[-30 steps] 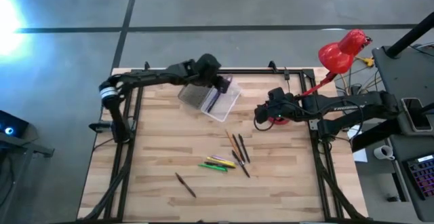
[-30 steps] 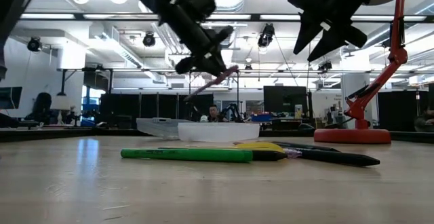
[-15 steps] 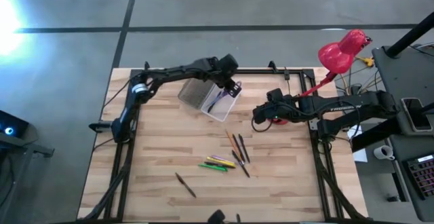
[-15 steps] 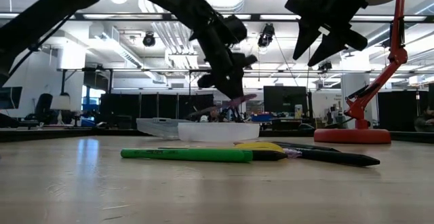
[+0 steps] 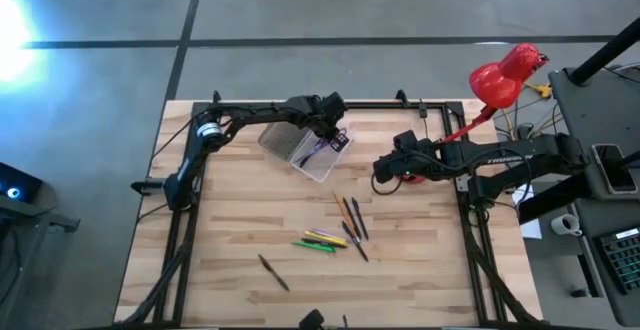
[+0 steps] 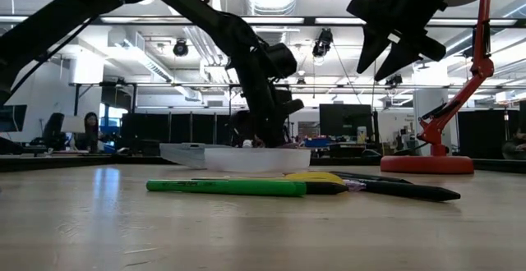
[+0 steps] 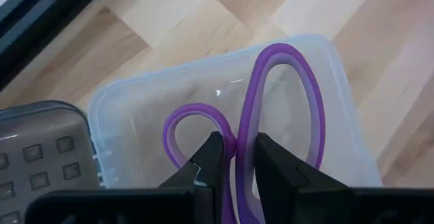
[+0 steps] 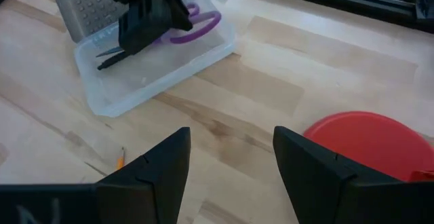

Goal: Pick & place school supplies into a supply box
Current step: Put the violet scissors into the black supply box, then put the black pen into the black supply box

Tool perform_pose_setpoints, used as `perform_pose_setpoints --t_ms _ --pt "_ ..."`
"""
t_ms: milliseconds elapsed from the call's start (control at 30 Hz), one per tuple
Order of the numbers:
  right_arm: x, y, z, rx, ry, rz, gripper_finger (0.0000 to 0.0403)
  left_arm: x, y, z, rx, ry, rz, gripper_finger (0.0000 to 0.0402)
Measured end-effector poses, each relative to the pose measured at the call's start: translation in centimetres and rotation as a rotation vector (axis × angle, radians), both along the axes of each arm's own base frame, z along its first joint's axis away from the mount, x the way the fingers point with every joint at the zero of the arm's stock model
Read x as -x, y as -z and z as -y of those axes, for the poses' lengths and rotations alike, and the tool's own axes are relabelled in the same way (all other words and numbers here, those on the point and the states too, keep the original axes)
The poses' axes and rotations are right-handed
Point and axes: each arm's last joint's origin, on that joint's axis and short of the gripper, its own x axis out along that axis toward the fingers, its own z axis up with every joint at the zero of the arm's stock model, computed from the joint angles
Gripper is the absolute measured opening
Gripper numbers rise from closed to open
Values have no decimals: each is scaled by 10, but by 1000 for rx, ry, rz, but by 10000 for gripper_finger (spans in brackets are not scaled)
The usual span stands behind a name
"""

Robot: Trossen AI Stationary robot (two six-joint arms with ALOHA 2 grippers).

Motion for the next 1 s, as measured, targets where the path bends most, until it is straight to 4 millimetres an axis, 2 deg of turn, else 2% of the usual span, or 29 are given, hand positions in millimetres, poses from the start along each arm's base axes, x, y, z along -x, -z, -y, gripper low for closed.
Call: perform_pose_setpoints --t_ms 433,800,900,1000 --pt "3 1 1 18 21 -27 203 -5 11 24 3 129 -54 57" --pt "3 1 2 36 32 -27 203 -5 9 24 7 132 -49 102" --pt "3 1 2 34 31 -26 203 -3 3 25 8 132 -50 104" --pt "3 1 1 25 25 -27 203 2 -16 28 -2 135 -22 104"
